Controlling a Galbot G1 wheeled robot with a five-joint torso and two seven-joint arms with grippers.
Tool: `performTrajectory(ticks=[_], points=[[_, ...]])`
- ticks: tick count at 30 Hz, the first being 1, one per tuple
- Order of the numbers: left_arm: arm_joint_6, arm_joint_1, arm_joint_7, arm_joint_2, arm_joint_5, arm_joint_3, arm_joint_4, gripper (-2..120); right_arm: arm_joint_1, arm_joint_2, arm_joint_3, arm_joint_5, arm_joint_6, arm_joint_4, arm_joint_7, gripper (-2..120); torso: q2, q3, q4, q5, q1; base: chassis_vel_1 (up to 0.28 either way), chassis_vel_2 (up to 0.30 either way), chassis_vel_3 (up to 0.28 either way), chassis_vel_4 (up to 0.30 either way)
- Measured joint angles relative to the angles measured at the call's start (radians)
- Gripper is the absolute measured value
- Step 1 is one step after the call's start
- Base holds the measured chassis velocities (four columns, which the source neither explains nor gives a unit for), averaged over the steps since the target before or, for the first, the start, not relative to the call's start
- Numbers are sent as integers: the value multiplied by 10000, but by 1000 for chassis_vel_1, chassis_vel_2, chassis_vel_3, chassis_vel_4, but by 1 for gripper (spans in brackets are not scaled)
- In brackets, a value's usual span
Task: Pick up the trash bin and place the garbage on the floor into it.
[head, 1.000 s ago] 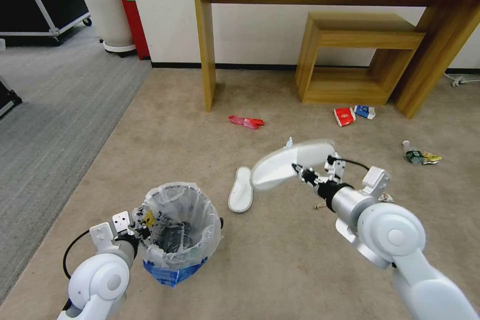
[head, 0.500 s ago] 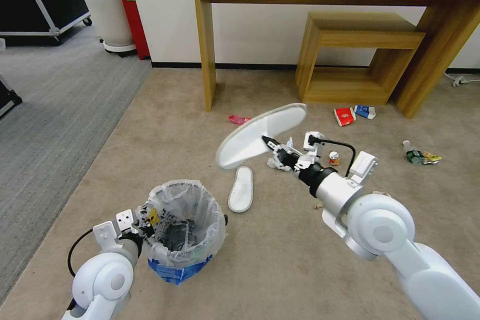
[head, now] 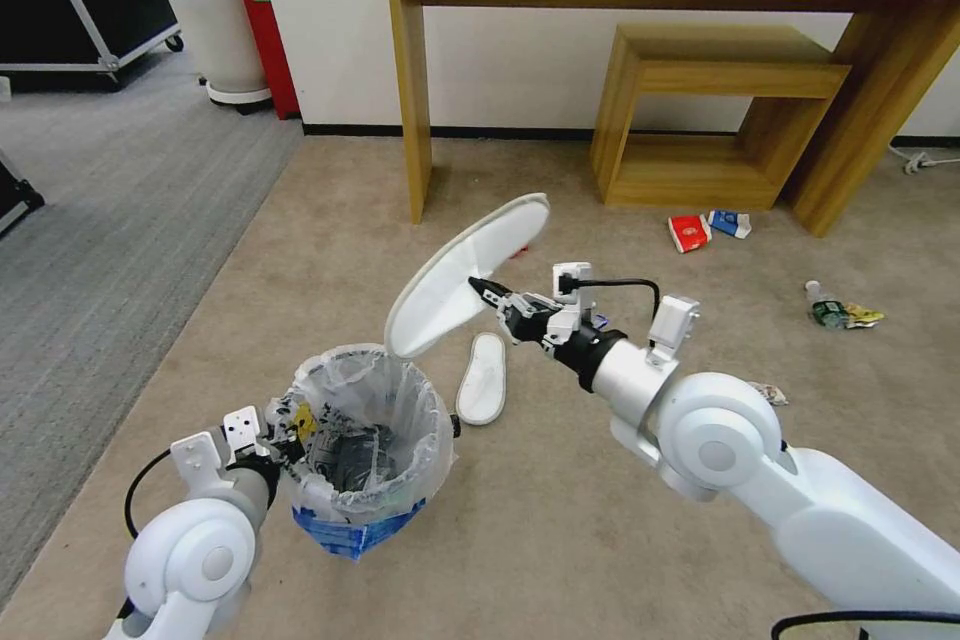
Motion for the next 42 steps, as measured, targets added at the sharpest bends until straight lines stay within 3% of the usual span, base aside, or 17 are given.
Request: performTrajectory(ticks=[6,13,34,42], points=[[1,14,-1,30,-73,-36,-143,0,1286,283,-1540,-493,365,-581,-453,0,-1,1,1,0,0,0,0,0,0],[2,-78,-2,-32,-87,27,-141,0,2085,535,-2668,-1226,492,-1133,-829,0,-1,1,0,1,1,0,0,0,0],[-23,-90,7,-179,-89,-69,-192,0,3446,449,-4659,-3168,467,-1996,-1344,0,-1,0,0,1,0,0,0,0,0],[-31,-89,23,-330,-16,-59,-194,0,4055,480,-5150,-5606,796,-2312,-2133,0,-1,0,0,2,0,0,0,0,0]])
